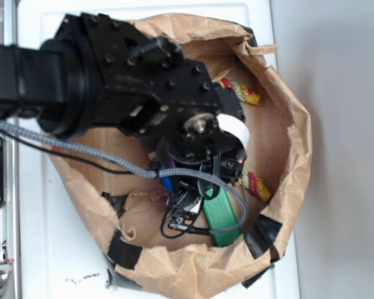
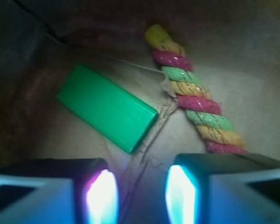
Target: Grab the gray animal.
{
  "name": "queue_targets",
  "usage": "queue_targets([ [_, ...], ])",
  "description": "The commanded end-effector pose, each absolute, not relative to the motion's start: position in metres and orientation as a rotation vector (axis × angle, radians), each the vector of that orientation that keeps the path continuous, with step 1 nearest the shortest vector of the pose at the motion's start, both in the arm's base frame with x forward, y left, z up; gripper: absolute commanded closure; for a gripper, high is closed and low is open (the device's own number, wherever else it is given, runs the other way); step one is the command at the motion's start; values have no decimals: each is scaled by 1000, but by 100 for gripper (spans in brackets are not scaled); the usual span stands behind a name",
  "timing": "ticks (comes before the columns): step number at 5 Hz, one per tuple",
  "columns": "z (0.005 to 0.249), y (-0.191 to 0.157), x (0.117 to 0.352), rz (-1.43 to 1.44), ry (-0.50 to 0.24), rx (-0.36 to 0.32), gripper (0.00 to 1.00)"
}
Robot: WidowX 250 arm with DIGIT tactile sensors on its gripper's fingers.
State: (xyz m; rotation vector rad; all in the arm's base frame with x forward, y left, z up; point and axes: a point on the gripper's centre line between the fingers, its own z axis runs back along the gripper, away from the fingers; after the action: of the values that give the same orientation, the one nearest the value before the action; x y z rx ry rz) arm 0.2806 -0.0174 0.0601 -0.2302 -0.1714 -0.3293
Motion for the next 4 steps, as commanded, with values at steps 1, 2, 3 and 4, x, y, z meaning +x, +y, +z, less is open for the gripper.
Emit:
queue_targets([
  [1,116,-8,291,-346,-237,-297,100],
  [2,164,4,281,-385,-201,-395,100],
  [3,213,23,272,-397,-247,-412,100],
  [4,240,32,273,-395,-204,-453,100],
])
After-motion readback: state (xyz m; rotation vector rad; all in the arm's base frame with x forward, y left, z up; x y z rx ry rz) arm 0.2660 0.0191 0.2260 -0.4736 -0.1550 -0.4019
